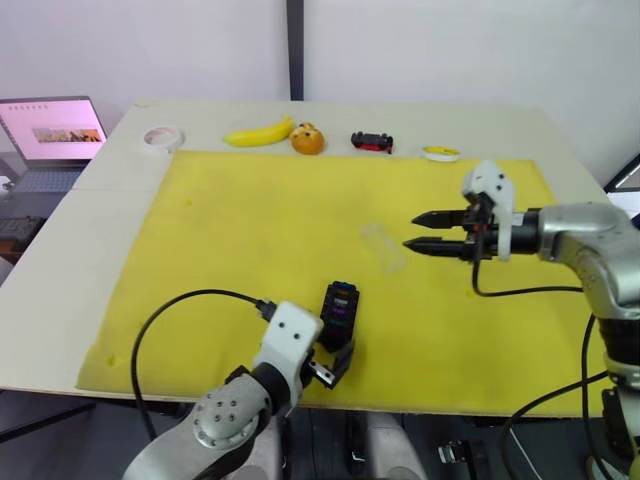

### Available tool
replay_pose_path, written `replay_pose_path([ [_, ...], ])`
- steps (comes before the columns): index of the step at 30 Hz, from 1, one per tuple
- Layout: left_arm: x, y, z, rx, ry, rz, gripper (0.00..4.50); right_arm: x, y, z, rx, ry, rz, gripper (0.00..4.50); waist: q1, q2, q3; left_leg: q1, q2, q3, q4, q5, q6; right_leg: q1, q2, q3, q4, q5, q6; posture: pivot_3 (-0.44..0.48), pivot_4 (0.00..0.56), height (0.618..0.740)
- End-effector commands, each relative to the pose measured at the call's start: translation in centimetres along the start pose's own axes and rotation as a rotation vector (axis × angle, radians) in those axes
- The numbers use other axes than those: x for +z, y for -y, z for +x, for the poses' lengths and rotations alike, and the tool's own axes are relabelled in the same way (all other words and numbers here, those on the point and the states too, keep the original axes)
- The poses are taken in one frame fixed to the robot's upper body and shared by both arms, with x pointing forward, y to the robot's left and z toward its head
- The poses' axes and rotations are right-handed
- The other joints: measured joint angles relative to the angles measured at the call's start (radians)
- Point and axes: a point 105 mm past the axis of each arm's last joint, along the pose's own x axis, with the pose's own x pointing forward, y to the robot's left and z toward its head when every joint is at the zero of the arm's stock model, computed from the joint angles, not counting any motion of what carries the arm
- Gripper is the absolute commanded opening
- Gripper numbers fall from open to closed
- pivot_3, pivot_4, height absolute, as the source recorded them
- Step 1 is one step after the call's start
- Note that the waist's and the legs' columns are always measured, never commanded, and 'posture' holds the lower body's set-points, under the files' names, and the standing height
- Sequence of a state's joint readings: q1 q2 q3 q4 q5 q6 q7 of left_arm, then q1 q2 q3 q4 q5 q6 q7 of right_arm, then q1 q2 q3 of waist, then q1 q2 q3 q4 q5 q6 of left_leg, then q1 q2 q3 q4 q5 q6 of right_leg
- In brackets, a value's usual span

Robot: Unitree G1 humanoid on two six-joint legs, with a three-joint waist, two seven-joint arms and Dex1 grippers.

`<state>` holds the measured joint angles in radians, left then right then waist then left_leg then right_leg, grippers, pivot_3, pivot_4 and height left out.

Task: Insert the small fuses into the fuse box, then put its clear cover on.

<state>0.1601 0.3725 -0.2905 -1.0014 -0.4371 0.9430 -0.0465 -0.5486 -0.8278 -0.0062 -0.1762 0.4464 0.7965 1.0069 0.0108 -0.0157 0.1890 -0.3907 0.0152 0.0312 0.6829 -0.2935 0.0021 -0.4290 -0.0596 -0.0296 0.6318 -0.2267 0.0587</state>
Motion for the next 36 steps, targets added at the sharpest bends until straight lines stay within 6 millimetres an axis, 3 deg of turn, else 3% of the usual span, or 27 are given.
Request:
replay_pose_path([
  [1, 3.1, -0.5, -2.6, -0.180, 0.127, 0.019, 4.50, -0.6, 0.0, 1.2, -0.084, 0.003, 0.016, 4.47, 0.000, 0.001, 0.000, 0.000, 0.000, 0.000, 0.000, 0.000, 0.000, 0.000, 0.000, 0.000, 0.000, 0.000, 0.000, 0.000, 0.150, 0.737],
  [4, 4.1, -1.1, -4.3, -0.296, 0.109, 0.035, 4.50, -1.4, -0.3, 2.5, -0.118, -0.011, 0.047, 4.47, 0.000, 0.002, 0.000, 0.000, 0.000, 0.000, 0.000, 0.000, 0.000, -0.001, 0.000, 0.000, 0.000, 0.000, 0.000, 0.000, 0.150, 0.737],
  [8, 5.7, -3.7, -5.4, -0.389, 0.066, 0.065, 4.50, -2.3, 0.0, 3.9, -0.202, -0.030, 0.094, 4.47, 0.002, 0.002, -0.001, -0.001, -0.001, 0.000, 0.000, 0.000, -0.001, 0.000, -0.001, -0.001, 0.000, 0.000, 0.000, 0.000, 0.150, 0.737],
  [13, 7.6, -6.5, -5.8, -0.466, 0.015, 0.156, 4.50, -3.5, 0.6, 5.5, -0.308, -0.048, 0.138, 4.47, -0.001, 0.002, -0.001, -0.001, -0.002, 0.001, 0.000, 0.000, -0.001, 0.000, 0.001, -0.001, -0.001, 0.000, 0.000, 0.000, 0.150, 0.737],
  [21, 8.5, -8.2, -5.2, -0.533, -0.025, 0.255, 4.50, -4.1, 0.4, 6.3, -0.349, -0.061, 0.209, 4.47, -0.004, 0.002, -0.001, -0.001, -0.001, 0.002, -0.001, 0.000, -0.001, -0.001, 0.002, -0.001, -0.001, 0.000, 0.000, 0.000, 0.150, 0.737],
  [28, 8.1, -8.6, -4.6, -0.547, -0.019, 0.272, 4.50, -1.2, -0.8, 5.9, -0.309, 0.021, 0.125, 4.47, -0.007, 0.002, 0.000, -0.001, 0.001, 0.001, -0.001, 0.000, 0.000, -0.002, 0.003, 0.000, -0.001, 0.002, 0.003, 0.000, 0.150, 0.737],
  [36, 8.0, -9.0, -4.3, -0.529, -0.005, 0.287, 4.50, 0.0, -3.1, 4.9, -0.205, -0.002, 0.109, 4.47, -0.004, 0.002, 0.000, -0.001, 0.000, 0.001, -0.001, 0.000, 0.000, -0.002, 0.002, 0.000, -0.001, 0.002, 0.003, 0.000, 0.150, 0.737],
])
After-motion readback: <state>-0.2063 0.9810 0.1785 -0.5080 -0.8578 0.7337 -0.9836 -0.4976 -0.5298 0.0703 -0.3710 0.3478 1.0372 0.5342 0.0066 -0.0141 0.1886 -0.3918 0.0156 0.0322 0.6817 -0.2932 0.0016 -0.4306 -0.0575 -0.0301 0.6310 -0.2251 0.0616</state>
